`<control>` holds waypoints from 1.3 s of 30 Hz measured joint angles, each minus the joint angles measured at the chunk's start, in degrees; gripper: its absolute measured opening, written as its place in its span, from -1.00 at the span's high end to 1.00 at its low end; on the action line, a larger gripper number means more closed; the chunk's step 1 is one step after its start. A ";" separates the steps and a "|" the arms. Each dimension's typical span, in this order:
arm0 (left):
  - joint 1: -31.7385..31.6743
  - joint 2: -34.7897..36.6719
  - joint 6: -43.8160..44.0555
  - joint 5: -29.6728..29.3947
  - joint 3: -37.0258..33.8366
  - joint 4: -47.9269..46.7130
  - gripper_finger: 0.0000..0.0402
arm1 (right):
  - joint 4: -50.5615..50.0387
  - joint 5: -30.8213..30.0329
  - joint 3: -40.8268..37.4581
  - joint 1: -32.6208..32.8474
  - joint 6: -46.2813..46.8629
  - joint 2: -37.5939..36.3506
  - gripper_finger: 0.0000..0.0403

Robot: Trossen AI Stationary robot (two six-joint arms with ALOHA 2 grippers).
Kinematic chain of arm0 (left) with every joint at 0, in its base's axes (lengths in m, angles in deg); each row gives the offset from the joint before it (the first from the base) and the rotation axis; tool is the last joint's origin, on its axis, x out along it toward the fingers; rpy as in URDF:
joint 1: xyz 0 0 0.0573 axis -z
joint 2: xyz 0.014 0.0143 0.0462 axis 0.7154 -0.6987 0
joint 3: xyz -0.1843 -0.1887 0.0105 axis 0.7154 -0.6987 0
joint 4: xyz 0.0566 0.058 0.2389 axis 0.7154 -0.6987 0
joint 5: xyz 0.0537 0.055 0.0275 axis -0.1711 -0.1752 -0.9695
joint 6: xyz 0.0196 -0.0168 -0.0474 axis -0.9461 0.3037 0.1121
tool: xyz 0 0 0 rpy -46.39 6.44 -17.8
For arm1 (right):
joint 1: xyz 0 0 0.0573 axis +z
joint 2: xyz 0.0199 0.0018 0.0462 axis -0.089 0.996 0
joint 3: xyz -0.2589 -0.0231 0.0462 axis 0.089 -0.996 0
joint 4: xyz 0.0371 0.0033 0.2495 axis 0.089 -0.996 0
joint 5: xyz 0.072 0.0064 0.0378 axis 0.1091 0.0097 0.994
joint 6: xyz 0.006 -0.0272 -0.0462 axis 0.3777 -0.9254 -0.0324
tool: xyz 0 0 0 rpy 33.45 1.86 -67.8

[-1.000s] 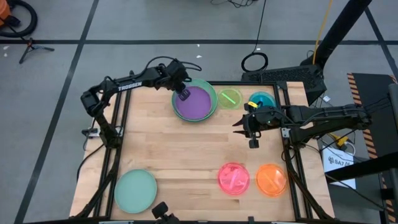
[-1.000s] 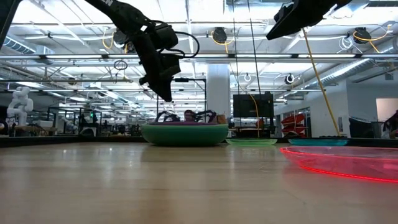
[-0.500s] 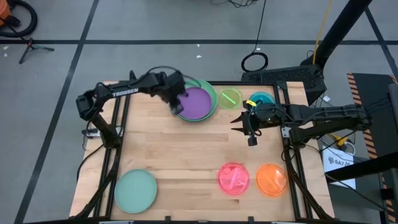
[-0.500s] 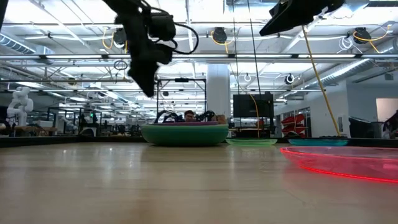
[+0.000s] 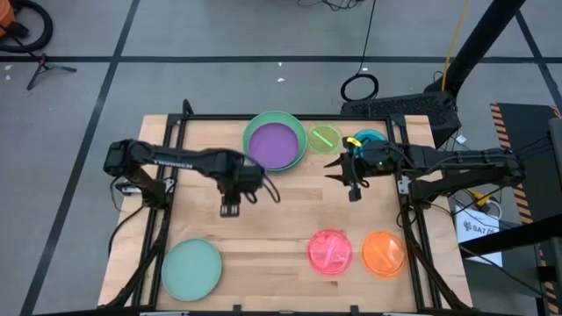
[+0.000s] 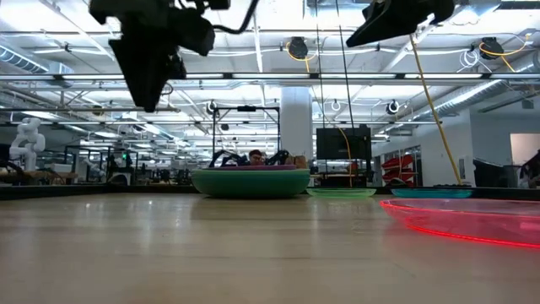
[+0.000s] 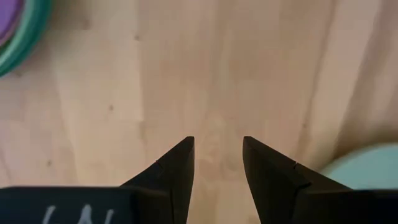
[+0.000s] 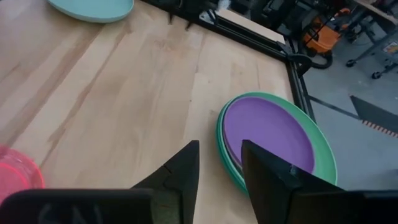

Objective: Stack plastic plates
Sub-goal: Stack the light blue plate on top of the purple plate

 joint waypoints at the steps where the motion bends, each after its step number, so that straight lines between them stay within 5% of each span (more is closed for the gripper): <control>1: 1.37 0.00 0.80 -0.02 -0.10 0.25 0.29 | 0.00 -0.02 0.00 -0.22 -0.28 0.00 0.45; 13: 16.37 -0.02 13.49 1.69 -13.18 8.02 0.29 | 0.02 0.13 0.00 -2.44 -0.94 0.00 0.45; 24: 27.19 -0.04 24.65 2.01 -15.43 7.22 0.29 | 2.57 0.17 0.00 -2.72 -0.88 0.66 0.45; 39: 32.74 -0.04 31.06 0.22 -20.77 18.42 0.29 | 6.50 0.04 0.00 -2.72 -3.76 3.24 0.45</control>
